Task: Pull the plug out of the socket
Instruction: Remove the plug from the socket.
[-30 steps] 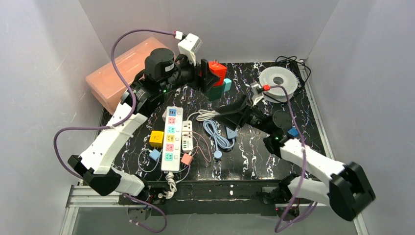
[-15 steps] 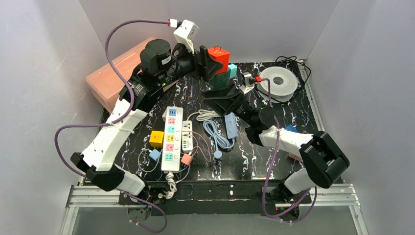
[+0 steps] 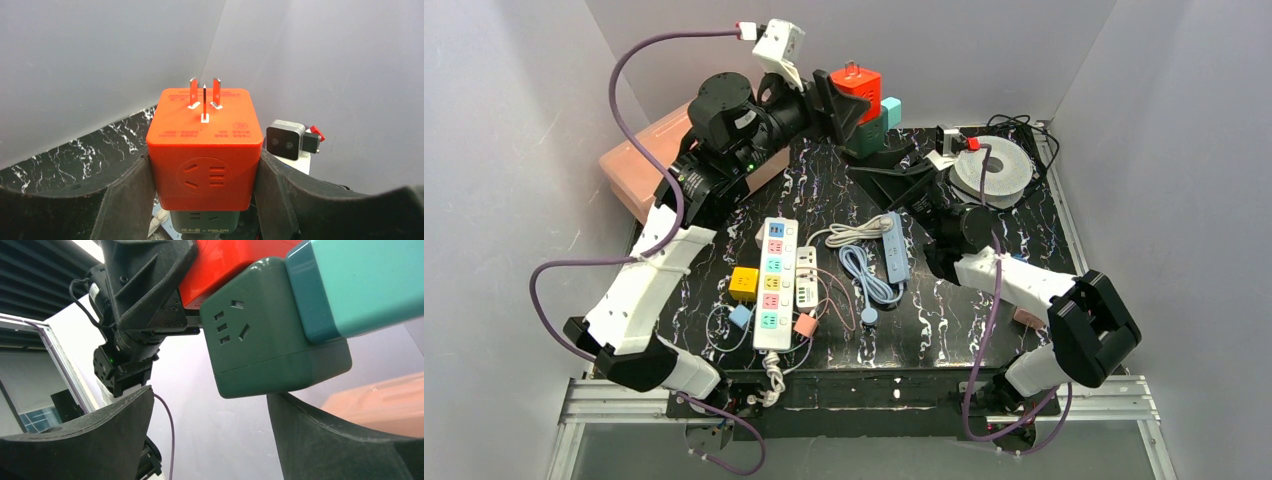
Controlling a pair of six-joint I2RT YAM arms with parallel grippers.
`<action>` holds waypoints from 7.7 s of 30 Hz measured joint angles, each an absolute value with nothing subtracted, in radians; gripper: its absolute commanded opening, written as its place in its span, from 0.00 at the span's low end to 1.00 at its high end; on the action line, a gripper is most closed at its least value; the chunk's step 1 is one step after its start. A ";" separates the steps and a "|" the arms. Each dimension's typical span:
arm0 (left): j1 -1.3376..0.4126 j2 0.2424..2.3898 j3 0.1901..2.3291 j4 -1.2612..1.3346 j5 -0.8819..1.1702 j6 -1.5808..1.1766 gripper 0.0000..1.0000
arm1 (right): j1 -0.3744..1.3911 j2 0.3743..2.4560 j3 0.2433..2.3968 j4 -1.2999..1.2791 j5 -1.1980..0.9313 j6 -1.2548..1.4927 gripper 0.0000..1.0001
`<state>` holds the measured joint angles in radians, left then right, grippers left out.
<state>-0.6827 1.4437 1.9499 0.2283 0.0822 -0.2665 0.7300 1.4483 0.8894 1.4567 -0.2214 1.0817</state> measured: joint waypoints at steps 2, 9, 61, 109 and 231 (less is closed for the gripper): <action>-0.683 1.443 1.971 0.230 0.074 -0.270 0.00 | 0.730 1.446 0.910 1.454 -0.226 1.081 0.90; -0.685 1.447 2.054 0.199 0.061 -0.276 0.00 | 0.730 1.431 0.948 1.473 -0.268 1.085 0.90; -0.683 1.511 2.321 0.107 0.101 -0.318 0.00 | 0.735 1.703 1.412 1.521 -0.141 1.205 0.12; -0.683 1.241 2.123 -0.651 0.700 0.395 0.98 | 0.651 0.942 1.140 -0.185 -0.608 0.038 0.01; -0.849 1.154 1.485 -0.197 0.600 0.525 0.00 | 1.101 0.965 1.370 -0.522 -0.204 -0.168 0.83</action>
